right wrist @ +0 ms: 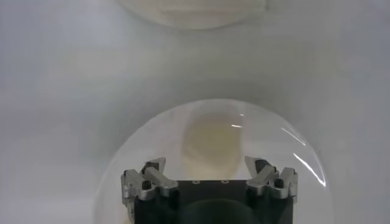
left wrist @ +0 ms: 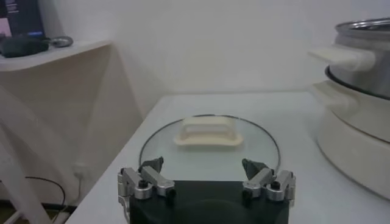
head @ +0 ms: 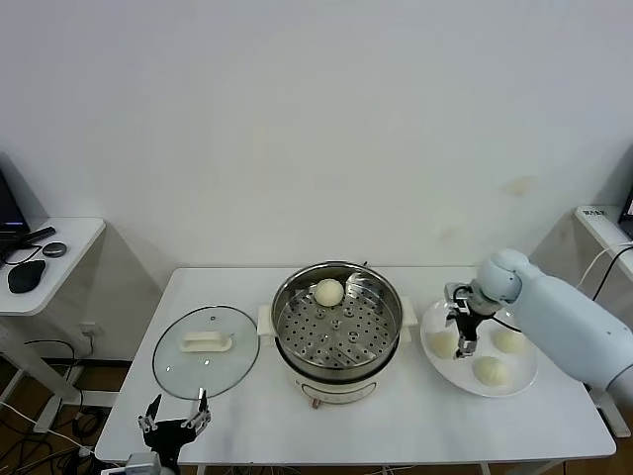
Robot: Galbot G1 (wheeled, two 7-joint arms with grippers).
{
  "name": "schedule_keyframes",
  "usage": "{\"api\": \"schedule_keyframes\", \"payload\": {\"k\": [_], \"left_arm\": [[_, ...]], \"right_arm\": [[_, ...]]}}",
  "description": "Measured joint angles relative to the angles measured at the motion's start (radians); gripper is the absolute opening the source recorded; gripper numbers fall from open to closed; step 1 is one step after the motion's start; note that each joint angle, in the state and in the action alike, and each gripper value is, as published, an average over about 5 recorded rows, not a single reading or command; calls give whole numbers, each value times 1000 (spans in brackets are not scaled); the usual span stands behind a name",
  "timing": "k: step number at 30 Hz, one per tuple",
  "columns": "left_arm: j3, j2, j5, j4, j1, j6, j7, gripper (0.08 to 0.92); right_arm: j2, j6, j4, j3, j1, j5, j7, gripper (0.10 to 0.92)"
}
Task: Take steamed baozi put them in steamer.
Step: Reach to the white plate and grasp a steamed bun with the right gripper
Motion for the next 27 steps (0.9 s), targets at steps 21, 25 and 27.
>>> {"api": "schedule_keyframes", "payload": {"k": [21, 25, 27], "left_arm": [[4, -1, 5, -1, 5, -2, -2, 823], [4, -1, 5, 0, 5, -2, -2, 823], [4, -1, 5, 0, 4, -2, -2, 823]], "right_arm": [[30, 3, -36, 28, -31, -29, 36, 823], [34, 3, -44, 33, -32, -30, 38, 821], [36, 3, -46, 34, -33, -30, 38, 807]]}}
